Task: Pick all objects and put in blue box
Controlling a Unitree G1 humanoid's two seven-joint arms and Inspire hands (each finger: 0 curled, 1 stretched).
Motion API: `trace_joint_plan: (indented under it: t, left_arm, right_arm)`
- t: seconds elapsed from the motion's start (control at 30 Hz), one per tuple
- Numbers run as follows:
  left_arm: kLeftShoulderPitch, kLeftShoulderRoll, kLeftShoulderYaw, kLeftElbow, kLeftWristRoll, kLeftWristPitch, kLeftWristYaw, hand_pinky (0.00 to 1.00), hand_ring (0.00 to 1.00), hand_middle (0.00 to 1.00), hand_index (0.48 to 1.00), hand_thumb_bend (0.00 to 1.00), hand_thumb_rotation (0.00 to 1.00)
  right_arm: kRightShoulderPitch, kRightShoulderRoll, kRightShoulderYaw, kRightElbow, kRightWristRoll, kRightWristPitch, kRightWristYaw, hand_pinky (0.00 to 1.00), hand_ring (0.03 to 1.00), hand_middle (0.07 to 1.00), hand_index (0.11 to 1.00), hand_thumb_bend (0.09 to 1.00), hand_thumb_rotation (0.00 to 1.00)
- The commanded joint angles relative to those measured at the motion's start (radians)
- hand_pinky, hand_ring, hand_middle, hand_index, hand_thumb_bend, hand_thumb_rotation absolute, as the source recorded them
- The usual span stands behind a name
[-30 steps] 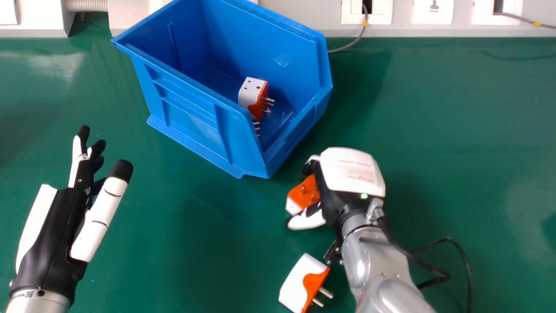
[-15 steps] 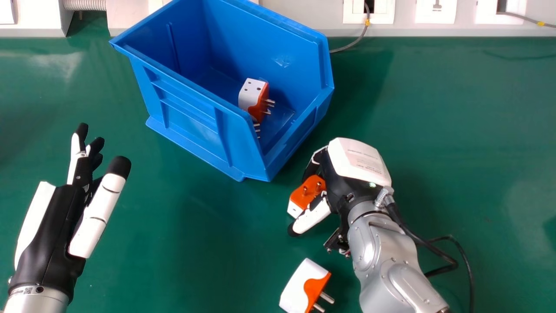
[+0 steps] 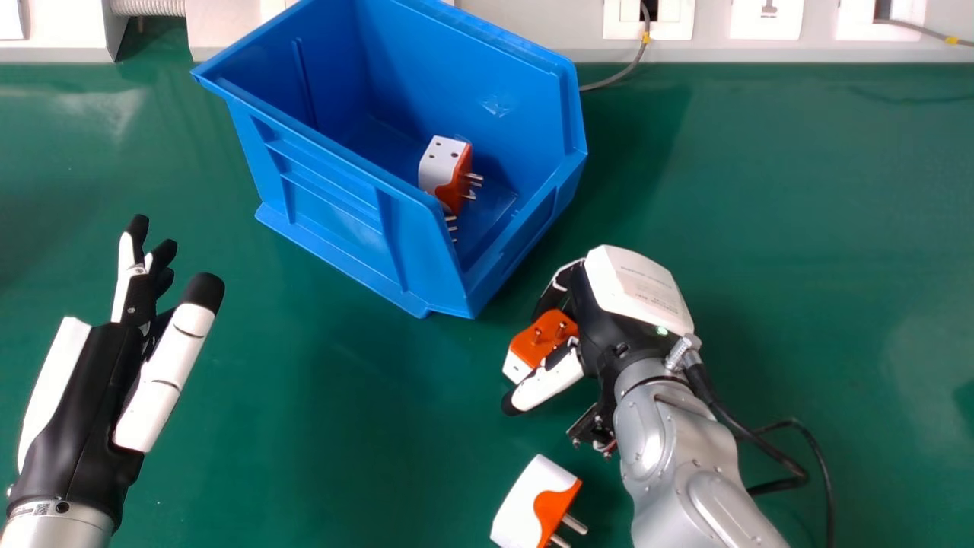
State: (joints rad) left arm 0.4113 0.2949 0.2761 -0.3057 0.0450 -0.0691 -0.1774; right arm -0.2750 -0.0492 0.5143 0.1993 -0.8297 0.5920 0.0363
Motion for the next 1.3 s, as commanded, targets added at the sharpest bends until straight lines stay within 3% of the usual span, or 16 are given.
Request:
trace_joint_plan:
  t: [0.0, 0.4, 0.6, 0.8, 1.27]
  left_arm:
    - [0.001, 0.011, 0.007, -0.032, -0.007, -0.001, -0.006, 0.92, 0.99, 1.00, 0.982, 0.66, 1.00]
    - [-0.008, 0.009, 0.003, -0.025, -0.005, -0.001, -0.008, 0.92, 0.99, 1.00, 0.981, 0.66, 1.00]
    - [-0.012, 0.009, 0.000, -0.029, -0.004, -0.002, -0.008, 0.92, 0.99, 1.00, 0.980, 0.66, 1.00]
    - [-0.019, 0.008, -0.002, -0.014, -0.003, -0.015, -0.009, 0.93, 0.99, 1.00, 0.981, 0.65, 1.00]
    - [-0.024, 0.005, -0.008, 0.003, -0.005, -0.032, -0.010, 0.93, 1.00, 1.00, 0.983, 0.63, 1.00]
  right_arm:
    - [0.047, -0.023, -0.003, -0.062, 0.011, 0.024, 0.038, 0.18, 0.350, 0.482, 0.505, 0.513, 0.00]
    - [0.213, -0.084, -0.043, -0.424, -0.042, 0.074, 0.053, 0.13, 0.390, 0.497, 0.493, 0.513, 0.00]
    - [0.251, -0.115, -0.084, -0.533, -0.026, 0.039, 0.061, 0.16, 0.299, 0.438, 0.515, 0.506, 0.00]
    - [0.236, -0.166, -0.136, -0.625, -0.031, -0.024, 0.079, 0.12, 0.213, 0.425, 0.497, 0.508, 0.00]
    - [0.063, -0.192, -0.197, -0.566, -0.021, -0.152, 0.087, 0.07, 0.124, 0.432, 0.486, 0.514, 0.00]
